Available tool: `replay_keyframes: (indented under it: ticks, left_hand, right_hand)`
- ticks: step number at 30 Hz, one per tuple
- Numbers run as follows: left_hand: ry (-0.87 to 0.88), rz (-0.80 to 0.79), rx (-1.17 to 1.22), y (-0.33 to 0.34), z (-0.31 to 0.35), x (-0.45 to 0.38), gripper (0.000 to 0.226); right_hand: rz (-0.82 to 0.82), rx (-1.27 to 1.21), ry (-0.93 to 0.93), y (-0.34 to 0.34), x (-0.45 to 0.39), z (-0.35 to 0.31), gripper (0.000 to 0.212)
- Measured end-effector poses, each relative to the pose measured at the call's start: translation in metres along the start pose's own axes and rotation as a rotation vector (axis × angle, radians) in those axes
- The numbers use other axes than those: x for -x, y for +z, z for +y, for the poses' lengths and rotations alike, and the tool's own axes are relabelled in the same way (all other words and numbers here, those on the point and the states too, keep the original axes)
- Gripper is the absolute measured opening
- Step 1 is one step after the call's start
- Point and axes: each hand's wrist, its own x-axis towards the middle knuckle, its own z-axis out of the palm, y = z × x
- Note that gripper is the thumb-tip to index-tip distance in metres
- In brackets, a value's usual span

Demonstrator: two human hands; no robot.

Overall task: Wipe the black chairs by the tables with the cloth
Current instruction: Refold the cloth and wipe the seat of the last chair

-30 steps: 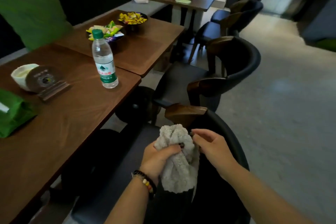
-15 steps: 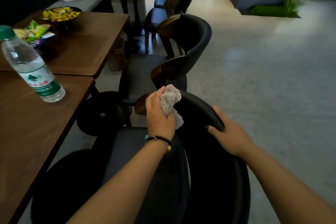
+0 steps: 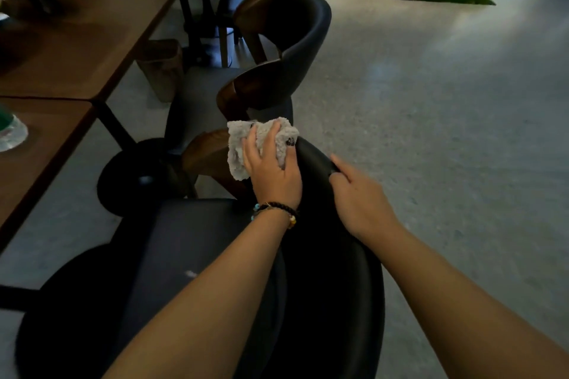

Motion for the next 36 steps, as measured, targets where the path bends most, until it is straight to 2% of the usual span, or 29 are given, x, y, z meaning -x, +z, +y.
replay_keyframes:
  ticks: [3,11,16,20,22,25,28,30,33,36]
  left_hand:
    - [-0.02,-0.028,0.043,-0.008,-0.002,0.016,0.04]
    - [-0.002,-0.236,0.132,-0.032,0.006,0.098,0.036]
    - [0.081,-0.337,0.235,-0.054,0.018,0.108,0.025]
    - [-0.148,-0.391,0.44,-0.065,0.028,0.119,0.028]
    - [-0.122,-0.388,0.385,-0.067,0.03,0.123,0.006]
    - [-0.114,-0.445,0.343,-0.063,0.036,0.132,0.049]
    - [-0.14,-0.509,0.17,-0.059,0.041,0.138,0.046]
    - [-0.166,-0.521,0.163,-0.063,0.038,0.14,0.044]
    - [-0.109,-0.524,0.173,-0.083,0.033,0.154,0.041]
    - [-0.094,-0.605,0.209,-0.108,0.03,0.175,0.034]
  right_hand:
    - [0.01,-0.05,0.047,0.0,0.001,-0.001,0.047]
    - [0.031,-0.029,0.046,0.0,0.0,-0.005,0.026]
    - [0.037,0.06,0.046,0.001,-0.004,-0.005,0.028]
    - [0.02,0.144,0.055,0.0,-0.003,-0.005,0.031]
    - [0.016,0.143,0.054,-0.001,-0.002,-0.006,0.031]
    - [0.028,0.106,0.043,-0.002,0.0,-0.007,0.034]
    - [0.064,0.021,0.035,-0.002,0.005,-0.008,0.034]
    - [0.057,0.0,0.031,-0.002,0.005,-0.008,0.033]
    - [0.021,0.116,0.006,0.0,0.006,-0.011,0.03]
    - [0.078,0.474,-0.082,0.005,0.012,-0.015,0.049]
